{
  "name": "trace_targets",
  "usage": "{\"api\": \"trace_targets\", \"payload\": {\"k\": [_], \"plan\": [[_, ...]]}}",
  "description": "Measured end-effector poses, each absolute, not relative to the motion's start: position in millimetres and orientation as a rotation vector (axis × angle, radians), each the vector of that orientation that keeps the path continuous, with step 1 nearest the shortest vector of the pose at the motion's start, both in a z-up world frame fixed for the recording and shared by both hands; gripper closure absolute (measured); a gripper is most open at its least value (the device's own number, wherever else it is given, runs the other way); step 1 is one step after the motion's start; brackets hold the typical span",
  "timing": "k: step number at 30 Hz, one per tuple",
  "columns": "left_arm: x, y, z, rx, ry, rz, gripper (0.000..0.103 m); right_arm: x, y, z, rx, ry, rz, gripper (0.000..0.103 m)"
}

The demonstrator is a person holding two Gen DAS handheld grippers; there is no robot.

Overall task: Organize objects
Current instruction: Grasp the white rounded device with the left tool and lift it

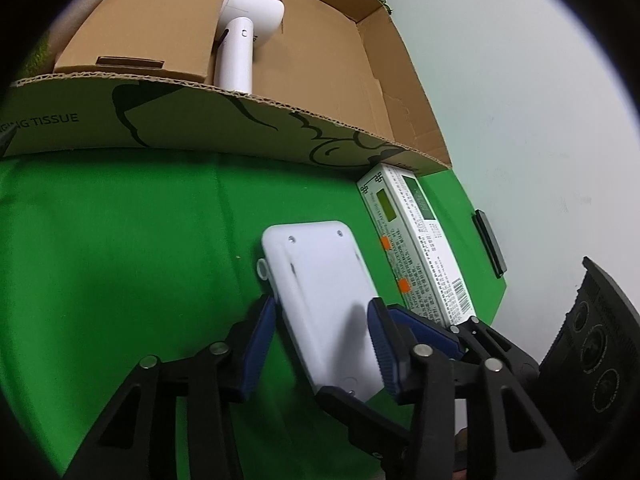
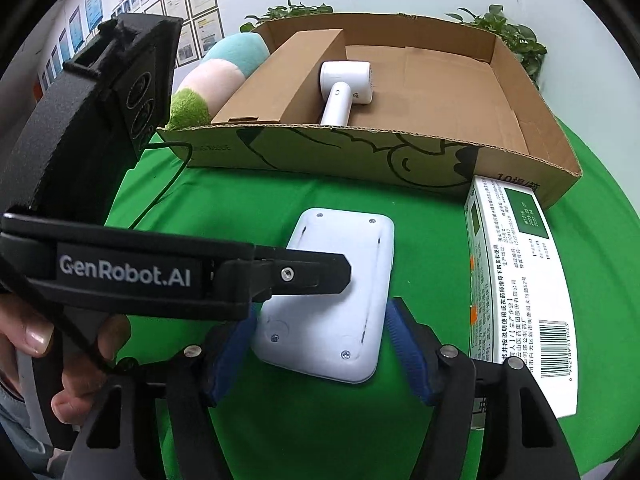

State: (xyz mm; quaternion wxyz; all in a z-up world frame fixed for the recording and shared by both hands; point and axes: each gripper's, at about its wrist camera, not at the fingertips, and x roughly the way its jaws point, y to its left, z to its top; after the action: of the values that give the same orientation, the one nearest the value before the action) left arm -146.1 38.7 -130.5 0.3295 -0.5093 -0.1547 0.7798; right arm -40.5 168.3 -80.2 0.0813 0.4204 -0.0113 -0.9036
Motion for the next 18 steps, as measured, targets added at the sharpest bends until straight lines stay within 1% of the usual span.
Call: {"api": "trace_targets", "payload": {"k": [4, 8, 15, 18], "plan": [[-145.9, 34.3, -130.4, -1.333, -0.403, 2.046, 0.064, -38.6, 167.6, -79.7, 1.253, -0.032, -2.708, 0.04], [-145.8, 34.5, -130.4, -1.334, -0.408, 2.048, 0.064, -37.8, 171.8, -76.7, 1.247, -0.05, -2.723, 0.05], [-147.8, 36.2, -132.0, -1.338, -0.416, 2.049, 0.064, -37.3, 174.1, -76.3, 1.253, -0.064, -2.723, 0.05], [-148.6, 37.1, -132.8, -1.342, -0.428, 2.05, 0.066, -38.2, 173.8, -76.7, 1.255, -0.077, -2.716, 0.046]]}}
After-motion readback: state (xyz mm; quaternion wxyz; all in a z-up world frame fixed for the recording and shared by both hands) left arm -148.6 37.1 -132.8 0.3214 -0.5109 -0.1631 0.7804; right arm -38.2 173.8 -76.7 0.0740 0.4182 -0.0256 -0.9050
